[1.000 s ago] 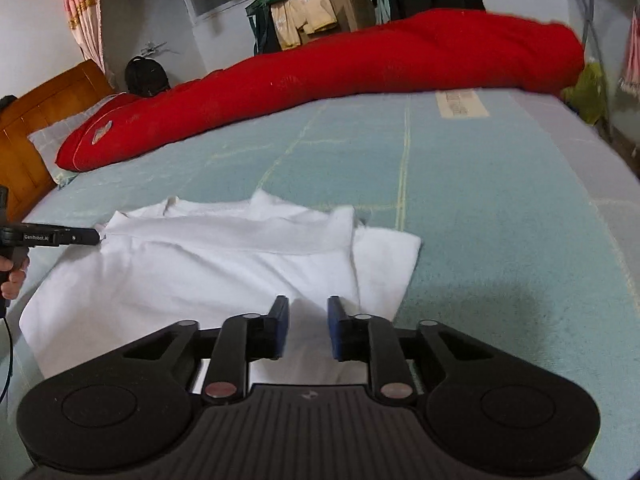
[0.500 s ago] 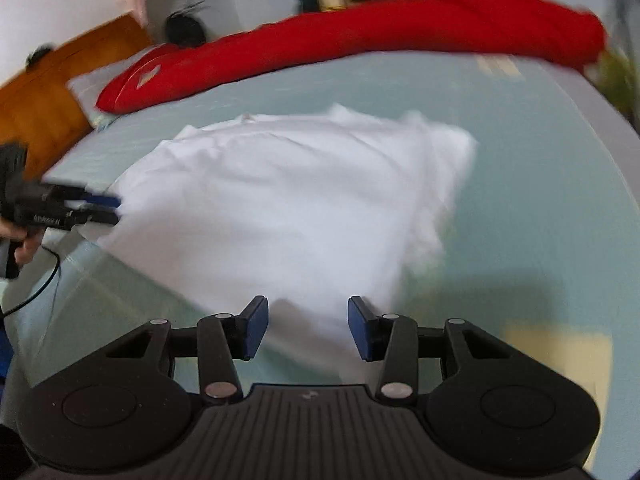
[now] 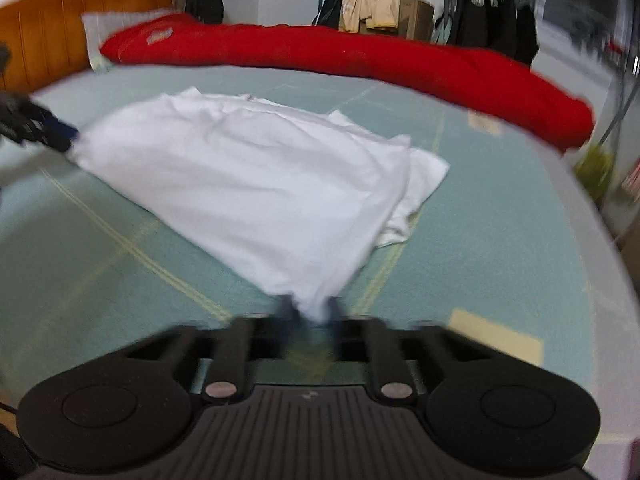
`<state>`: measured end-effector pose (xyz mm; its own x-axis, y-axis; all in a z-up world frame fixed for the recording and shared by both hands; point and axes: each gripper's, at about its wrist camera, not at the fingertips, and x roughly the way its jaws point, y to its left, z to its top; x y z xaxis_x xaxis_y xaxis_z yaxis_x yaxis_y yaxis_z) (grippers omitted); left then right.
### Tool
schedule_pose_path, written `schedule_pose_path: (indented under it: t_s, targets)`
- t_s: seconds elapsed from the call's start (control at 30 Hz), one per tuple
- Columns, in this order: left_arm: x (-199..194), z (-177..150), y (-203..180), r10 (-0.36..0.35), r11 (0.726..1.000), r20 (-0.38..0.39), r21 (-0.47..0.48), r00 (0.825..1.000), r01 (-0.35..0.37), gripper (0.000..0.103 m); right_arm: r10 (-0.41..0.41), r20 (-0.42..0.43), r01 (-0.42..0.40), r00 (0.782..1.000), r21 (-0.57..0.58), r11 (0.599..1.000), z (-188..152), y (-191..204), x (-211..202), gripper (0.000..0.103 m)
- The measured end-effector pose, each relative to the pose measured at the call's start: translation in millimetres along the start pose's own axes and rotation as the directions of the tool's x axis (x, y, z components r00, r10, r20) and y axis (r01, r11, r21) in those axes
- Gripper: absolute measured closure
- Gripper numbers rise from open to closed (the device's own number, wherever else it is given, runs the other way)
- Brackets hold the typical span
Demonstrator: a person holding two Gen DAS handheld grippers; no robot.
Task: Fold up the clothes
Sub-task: 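Withdraw both open tools above the folded sweatshirt, then roll both tools and move them to the folded sweatshirt's side edge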
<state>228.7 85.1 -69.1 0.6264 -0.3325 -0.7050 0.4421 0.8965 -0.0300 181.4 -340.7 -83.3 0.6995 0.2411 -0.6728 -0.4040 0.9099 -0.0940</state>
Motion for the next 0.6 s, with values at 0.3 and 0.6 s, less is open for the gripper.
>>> schedule_pose_path:
  t_s: [0.3,0.6]
  targets:
    - [-8,-4,-23,0.093,0.978,0.028,0.187,0.995,-0.097,0.043,-0.111,-0.02,0.111,0.994,0.043,0.993,-7,-18,-37,0.087]
    - [10,-31,-110,0.254,0.66,0.199,0.68,0.947,-0.32,0.036,-0.061,0.019,0.064,0.998,-0.348,0.935,38,74,10,0.055]
